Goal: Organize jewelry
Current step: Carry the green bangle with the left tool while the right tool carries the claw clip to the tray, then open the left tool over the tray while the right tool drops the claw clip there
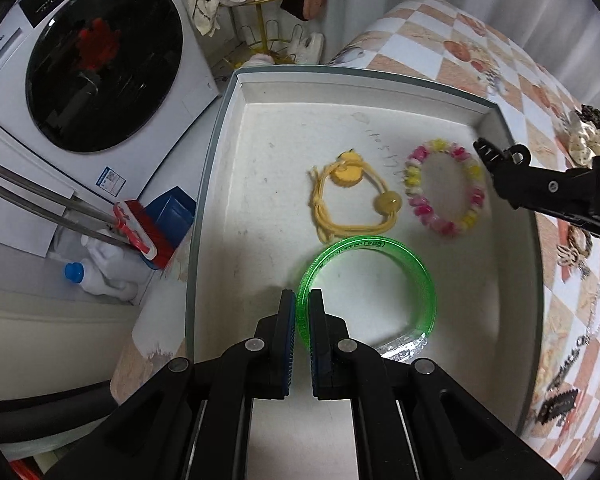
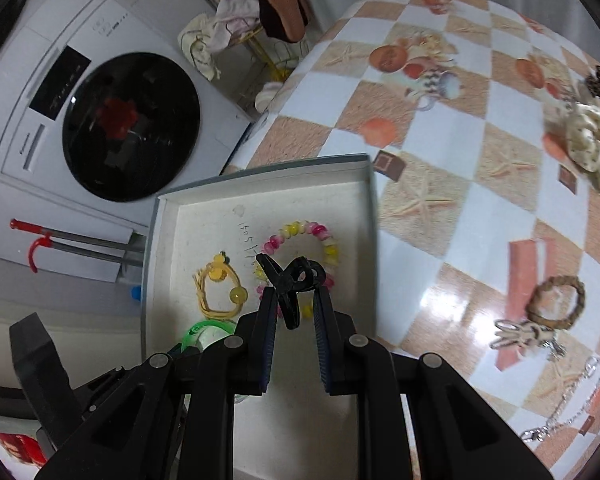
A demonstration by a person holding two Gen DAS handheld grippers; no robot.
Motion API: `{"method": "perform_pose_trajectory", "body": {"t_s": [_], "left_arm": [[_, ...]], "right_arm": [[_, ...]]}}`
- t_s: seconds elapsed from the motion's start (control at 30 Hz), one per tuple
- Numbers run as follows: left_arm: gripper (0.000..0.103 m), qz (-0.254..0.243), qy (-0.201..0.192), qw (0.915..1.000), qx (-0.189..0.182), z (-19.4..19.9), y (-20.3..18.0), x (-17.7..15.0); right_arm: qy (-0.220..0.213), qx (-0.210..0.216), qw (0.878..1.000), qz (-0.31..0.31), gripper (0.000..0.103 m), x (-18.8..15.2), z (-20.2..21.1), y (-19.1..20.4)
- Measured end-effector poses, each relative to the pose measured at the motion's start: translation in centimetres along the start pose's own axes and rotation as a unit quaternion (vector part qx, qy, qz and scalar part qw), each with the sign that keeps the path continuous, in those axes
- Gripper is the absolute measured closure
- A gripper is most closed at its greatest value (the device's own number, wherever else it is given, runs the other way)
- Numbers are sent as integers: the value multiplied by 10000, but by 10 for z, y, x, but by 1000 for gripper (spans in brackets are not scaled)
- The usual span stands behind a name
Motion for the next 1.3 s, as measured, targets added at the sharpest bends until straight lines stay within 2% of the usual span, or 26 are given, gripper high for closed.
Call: {"method": "perform_pose_trajectory", "body": {"t_s": [0.4,0.8,0.87,0.93,0.97,1.3], "left_arm": [[92,8,-258,9996,135,-10,2,36],[92,-136,-203,9996,150,-8,0,33],[92,-139,-190,9996,144,-7,0,32],[92,-134,-186,9996,158,-6,0,32],[92,-140,-196,9995,179,-5,0,32],[91,-215,-279,9992,171,3,-4,33]], "right_arm": [[176,-311,9993,57,83,13,-30,-5],[250,-318,9992,-30,82,11,-37,-8],[245,-261,9993,-71,77,11,-36,-7],[178,-172,9996,-117,54,13,-33,-6],[119,-133,9998,-132,50,15,-28,-6],[-406,246,9978,-454,47,17,22,-3]]}}
Point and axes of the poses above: each gripper's, at about its wrist camera, not at the fingertips, and z roughly against the way its jaws point, y to its left, x to its top, the point moved 10 cm from there along -z, roughly the way its jaws point, and after that the axes turned 6 degrees about z, right-handed, at the moved point
